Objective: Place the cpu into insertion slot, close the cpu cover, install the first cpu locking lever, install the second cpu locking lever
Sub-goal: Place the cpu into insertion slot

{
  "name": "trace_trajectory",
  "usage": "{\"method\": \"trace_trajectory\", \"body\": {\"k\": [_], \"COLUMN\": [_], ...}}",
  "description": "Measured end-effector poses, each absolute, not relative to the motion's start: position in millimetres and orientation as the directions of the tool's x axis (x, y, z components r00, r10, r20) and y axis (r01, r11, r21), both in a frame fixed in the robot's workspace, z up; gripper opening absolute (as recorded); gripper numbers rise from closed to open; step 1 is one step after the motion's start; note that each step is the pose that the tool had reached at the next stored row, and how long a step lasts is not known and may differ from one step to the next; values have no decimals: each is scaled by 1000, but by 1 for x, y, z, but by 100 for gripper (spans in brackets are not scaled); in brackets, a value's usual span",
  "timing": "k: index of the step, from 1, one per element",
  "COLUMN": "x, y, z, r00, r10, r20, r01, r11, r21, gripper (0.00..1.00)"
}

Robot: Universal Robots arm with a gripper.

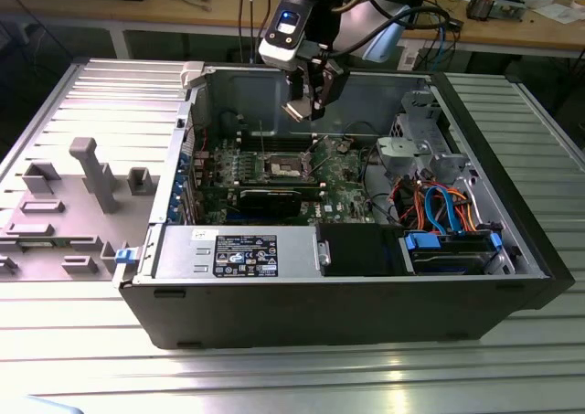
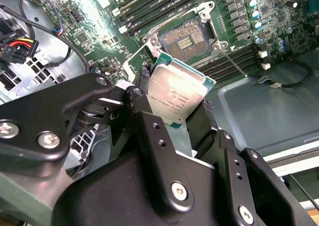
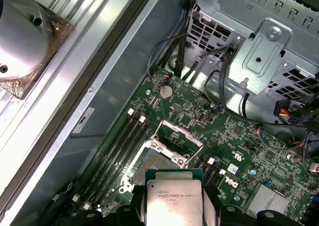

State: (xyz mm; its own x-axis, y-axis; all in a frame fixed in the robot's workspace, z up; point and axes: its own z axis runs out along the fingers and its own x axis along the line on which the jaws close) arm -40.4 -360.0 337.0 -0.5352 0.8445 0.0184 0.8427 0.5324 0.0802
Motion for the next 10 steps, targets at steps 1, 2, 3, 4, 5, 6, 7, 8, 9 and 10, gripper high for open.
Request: {"method": "trace_trajectory", "body": {"k": [1, 2, 3, 4, 5, 6, 7, 8, 9, 10], "x": [-40, -40, -40, -40, -40, -40, -40, -40, -40, -40], "y": [-360, -360, -360, -360, -360, -360, -360, -360, -360, -360], "z": [337, 337, 337, 337, 337, 337, 336, 336, 336, 335], "r00": [-535, -535, -535, -535, -534, -532, -529, -521, -514, -506], "r10": [845, 845, 844, 845, 845, 847, 849, 853, 858, 862], "r20": [18, 18, 18, 18, 18, 18, 18, 18, 18, 18], "r01": [843, 843, 843, 843, 844, 845, 847, 852, 856, 860], "r11": [532, 532, 532, 532, 531, 529, 526, 518, 511, 503], "r21": [80, 80, 80, 80, 80, 80, 80, 80, 80, 80], "gripper": [55, 55, 55, 55, 55, 55, 55, 55, 55, 55]}}
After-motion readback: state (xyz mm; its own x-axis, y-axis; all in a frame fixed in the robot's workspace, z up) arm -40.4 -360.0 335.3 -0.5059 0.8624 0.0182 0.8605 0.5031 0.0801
